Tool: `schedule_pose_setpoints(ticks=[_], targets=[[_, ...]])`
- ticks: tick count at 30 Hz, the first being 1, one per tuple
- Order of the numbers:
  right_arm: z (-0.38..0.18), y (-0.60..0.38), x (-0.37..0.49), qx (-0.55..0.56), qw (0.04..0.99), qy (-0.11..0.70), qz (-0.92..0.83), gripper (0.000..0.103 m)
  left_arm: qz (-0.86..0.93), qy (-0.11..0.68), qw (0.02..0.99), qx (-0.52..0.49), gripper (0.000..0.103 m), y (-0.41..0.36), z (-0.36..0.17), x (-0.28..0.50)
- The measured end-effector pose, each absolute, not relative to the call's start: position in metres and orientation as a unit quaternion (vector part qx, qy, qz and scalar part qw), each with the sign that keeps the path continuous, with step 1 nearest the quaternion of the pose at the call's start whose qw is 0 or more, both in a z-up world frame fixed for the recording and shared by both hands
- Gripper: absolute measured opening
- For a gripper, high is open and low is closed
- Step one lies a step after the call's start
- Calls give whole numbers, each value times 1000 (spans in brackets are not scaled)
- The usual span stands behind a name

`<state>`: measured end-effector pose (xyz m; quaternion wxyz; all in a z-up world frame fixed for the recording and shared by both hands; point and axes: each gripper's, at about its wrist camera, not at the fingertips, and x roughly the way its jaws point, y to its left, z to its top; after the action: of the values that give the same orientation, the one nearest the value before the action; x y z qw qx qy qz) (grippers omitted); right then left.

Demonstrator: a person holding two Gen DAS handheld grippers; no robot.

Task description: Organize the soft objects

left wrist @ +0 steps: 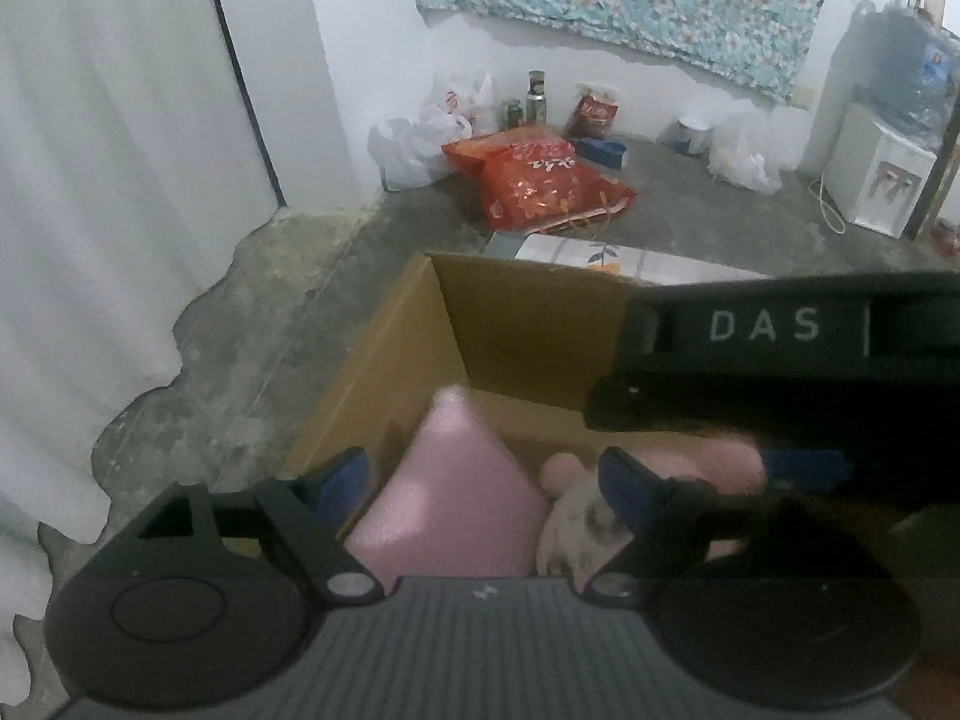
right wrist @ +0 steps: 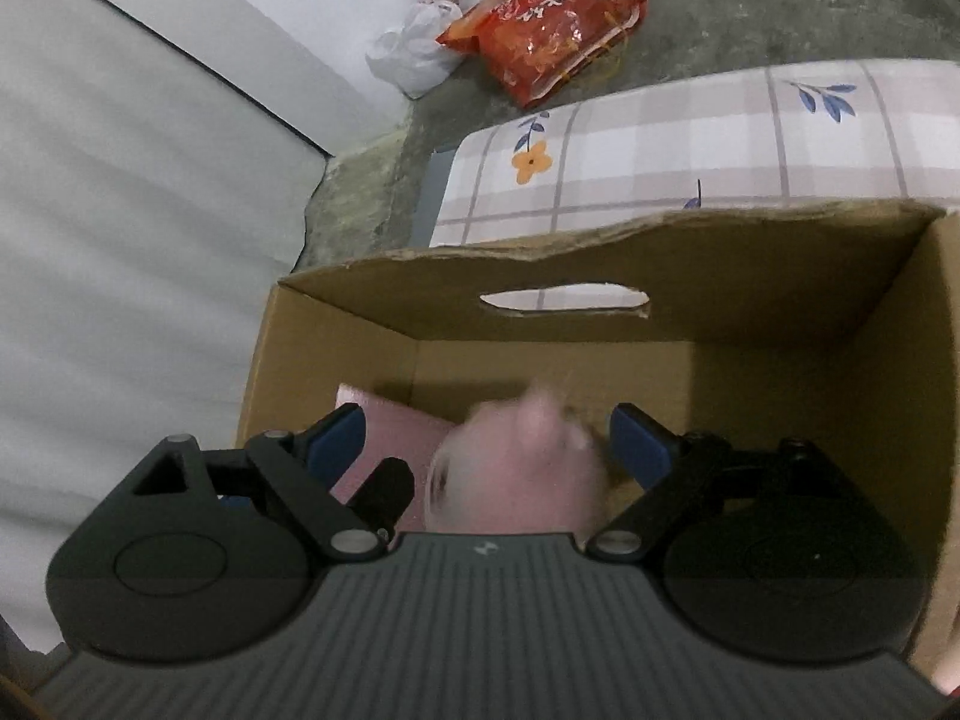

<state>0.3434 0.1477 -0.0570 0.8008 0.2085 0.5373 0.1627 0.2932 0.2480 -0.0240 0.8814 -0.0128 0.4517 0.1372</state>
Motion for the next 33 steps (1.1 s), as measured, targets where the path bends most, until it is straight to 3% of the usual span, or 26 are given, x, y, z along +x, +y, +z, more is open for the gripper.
schedule_pose_setpoints(ticks=[7,14,24,26,28,29,33], targets=[[-52,143,338,208,809,522,171,89,129,451,883,-27,85,258,-15,285],[-11,120,313,180,825,496,204,89,112,417,900,-52,87,270,20,243],[-1,147,272,-44,819,520,238,89,141,379,914,-39,90,286,57,182],[-12,160,269,-100,812,529,227,86,141,373,916,-43,90,291,59,176],[-25,171,269,-139,799,544,217,74,140,371,917,-47,90,294,59,171],[-28,174,270,-142,796,548,213,67,138,370,917,-50,90,295,60,171],[-16,183,268,-110,799,545,229,54,138,356,923,-55,90,304,62,164]])
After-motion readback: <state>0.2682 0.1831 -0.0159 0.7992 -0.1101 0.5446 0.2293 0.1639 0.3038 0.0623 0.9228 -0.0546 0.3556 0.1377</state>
